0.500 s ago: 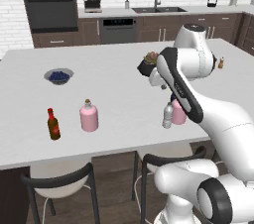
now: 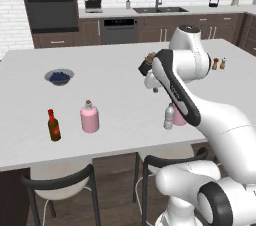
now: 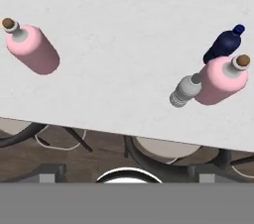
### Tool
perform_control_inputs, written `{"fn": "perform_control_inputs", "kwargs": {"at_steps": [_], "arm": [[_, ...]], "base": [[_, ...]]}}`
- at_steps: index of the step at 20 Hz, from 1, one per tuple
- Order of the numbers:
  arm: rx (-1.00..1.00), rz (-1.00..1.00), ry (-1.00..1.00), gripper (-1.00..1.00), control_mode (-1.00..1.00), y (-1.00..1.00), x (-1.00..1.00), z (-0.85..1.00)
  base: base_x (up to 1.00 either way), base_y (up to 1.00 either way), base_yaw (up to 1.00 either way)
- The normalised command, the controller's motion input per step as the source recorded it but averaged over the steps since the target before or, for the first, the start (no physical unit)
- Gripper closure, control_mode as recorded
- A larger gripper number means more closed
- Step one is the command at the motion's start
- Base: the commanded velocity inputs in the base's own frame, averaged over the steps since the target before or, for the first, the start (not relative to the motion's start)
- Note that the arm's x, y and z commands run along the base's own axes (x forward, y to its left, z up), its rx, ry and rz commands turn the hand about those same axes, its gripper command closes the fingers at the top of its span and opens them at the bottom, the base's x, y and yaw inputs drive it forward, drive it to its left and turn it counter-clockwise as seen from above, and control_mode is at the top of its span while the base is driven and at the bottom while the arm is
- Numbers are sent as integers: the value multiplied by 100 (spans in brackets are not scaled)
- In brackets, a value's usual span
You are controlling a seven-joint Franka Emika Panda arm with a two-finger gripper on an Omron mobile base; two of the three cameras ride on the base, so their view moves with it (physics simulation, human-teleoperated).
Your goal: Move the plastic bottles in the middle to the plastics group, and the glass bottles in the middle to the glass group.
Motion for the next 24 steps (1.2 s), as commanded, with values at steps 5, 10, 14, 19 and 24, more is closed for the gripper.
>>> {"fn": "perform_control_inputs", "kwargs": {"at_steps": [5,10,14,19,24], "arm": [[0,-4,16,-100,-100,3,0,-18],[0,-21,18,-100,-100,-9,0,-34],[0,-31,19,-100,-100,-59,7,-46],[3,-19,14,-100,-100,-81,17,-38],[1,0,-2,-100,-100,-19,4,-32]], "base": [[0,0,0],[0,0,0],[0,0,0],[0,0,0],[0,0,0]]}}
